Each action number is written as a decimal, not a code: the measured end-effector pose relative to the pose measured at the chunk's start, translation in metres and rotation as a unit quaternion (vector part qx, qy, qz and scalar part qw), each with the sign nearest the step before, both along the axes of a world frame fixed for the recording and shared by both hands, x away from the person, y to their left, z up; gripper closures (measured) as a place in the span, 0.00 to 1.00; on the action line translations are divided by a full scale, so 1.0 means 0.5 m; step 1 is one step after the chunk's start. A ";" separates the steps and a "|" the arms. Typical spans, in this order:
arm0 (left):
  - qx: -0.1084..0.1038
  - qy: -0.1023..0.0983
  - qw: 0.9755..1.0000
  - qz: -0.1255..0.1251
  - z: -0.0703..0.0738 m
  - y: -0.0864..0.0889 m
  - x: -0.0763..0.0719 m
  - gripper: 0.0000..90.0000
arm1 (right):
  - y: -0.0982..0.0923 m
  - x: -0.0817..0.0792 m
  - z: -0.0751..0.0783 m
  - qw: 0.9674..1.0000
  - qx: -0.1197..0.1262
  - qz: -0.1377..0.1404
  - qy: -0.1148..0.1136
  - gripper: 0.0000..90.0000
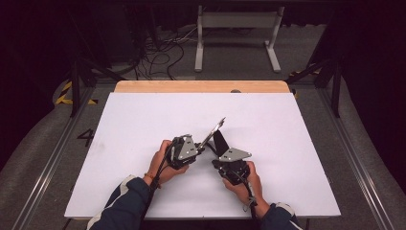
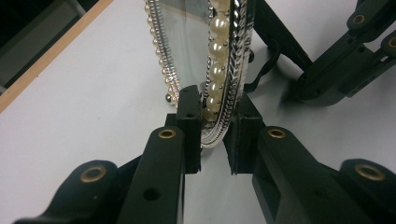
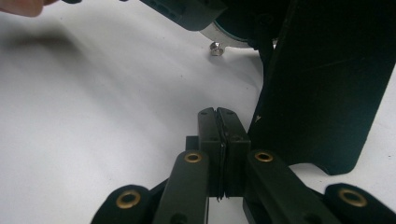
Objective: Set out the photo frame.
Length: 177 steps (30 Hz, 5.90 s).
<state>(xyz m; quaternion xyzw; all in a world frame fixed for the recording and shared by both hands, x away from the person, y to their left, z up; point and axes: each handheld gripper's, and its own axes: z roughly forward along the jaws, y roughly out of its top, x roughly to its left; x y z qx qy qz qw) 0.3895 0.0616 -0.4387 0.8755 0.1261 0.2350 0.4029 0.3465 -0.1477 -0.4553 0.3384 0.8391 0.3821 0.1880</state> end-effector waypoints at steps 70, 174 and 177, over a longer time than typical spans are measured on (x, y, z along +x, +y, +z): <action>-0.029 0.045 0.999 -0.007 0.000 -0.031 -0.019 0.76 | -0.076 0.047 0.005 1.000 -0.011 0.017 -0.010 1.00; -0.013 0.046 0.997 0.053 0.009 0.144 -0.063 0.33 | -0.001 0.071 0.032 0.996 0.091 -0.020 -0.012 0.69; -0.010 0.048 0.997 0.052 0.007 0.142 -0.062 0.33 | -0.012 0.074 0.033 0.995 0.099 -0.010 0.003 0.72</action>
